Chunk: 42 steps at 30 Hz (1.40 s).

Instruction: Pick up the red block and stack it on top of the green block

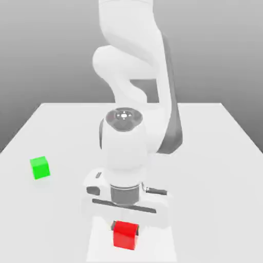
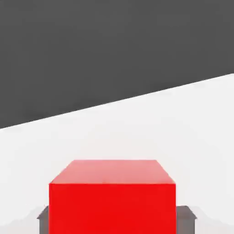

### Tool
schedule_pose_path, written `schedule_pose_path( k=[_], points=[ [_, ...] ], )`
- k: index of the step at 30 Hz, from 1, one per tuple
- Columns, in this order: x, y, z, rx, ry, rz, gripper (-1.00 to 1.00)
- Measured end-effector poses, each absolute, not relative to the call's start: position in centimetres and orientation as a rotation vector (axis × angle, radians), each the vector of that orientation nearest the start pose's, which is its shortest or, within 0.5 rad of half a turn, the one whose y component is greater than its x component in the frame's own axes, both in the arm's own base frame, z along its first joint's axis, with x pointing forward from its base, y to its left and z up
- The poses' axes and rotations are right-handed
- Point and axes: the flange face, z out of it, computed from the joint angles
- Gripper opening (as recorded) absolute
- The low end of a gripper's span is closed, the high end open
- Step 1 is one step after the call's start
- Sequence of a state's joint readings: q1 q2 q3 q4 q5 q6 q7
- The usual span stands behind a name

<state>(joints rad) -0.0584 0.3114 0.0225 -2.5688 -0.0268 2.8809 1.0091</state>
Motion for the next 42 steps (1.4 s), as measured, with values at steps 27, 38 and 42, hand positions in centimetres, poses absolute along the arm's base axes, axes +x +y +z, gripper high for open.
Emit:
schedule_pose_path(
  k=[27, 38, 42],
  points=[
    [16.1, -30.7, 21.8, -2.371, 2.052, -0.003, -1.0],
    [15.8, -30.7, 18.3, -2.371, 2.058, -0.001, 1.0],
    [15.9, -30.8, 21.2, -2.366, 2.055, -0.005, 1.0]
  ],
)
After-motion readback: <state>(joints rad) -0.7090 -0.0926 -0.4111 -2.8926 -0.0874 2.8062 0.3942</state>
